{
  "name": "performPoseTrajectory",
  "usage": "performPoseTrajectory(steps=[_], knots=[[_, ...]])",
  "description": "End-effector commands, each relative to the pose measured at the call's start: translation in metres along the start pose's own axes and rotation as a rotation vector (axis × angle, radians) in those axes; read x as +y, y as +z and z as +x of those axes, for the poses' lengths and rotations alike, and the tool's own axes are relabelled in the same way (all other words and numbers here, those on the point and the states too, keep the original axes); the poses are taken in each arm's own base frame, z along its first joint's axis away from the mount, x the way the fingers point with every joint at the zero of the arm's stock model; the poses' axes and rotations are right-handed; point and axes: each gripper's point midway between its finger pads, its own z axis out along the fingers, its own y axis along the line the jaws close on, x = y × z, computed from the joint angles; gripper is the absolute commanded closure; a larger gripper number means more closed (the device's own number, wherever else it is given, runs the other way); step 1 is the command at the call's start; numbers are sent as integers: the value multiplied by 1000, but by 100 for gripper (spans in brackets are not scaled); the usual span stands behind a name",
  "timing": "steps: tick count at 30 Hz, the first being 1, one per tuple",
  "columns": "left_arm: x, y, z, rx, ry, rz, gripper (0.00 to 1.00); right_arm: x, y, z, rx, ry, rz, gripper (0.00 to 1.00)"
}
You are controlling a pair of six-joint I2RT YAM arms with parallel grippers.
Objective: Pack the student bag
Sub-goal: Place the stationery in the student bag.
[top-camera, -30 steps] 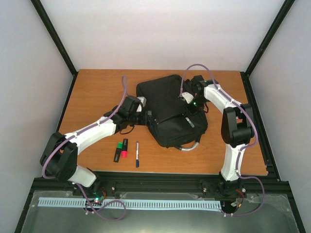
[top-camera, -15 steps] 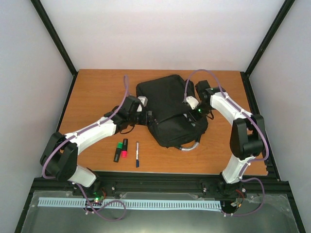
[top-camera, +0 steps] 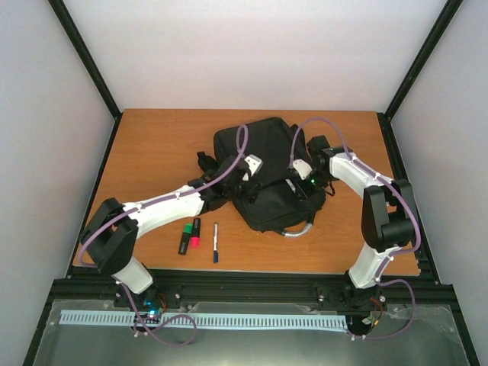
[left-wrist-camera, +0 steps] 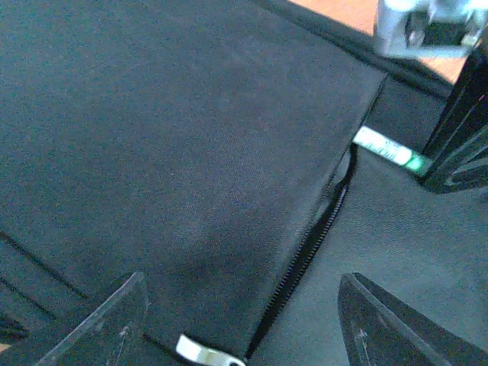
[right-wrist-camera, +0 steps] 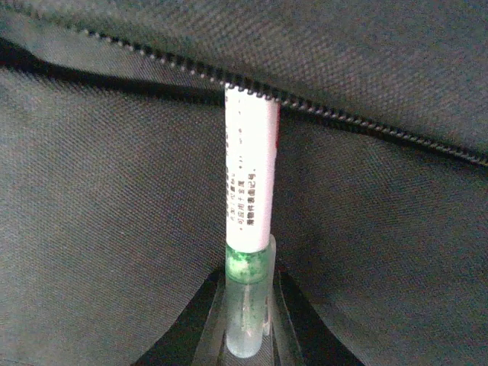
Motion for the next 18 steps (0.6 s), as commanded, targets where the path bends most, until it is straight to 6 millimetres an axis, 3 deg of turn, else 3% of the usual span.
performPoseTrajectory(steps=[1, 4, 12, 18], knots=[[-8, 7, -26, -91, 152, -32, 30, 6, -8, -13, -76, 29, -59, 96], [-23, 13, -27, -94, 205, 31, 31, 7, -7, -14, -87, 64, -120, 97], [-45, 33, -30, -80, 371, -1, 31, 15, -18, -24, -135, 97, -232, 97], [-52, 54, -28, -74, 473, -57, 36, 19, -21, -25, -142, 111, -271, 97]])
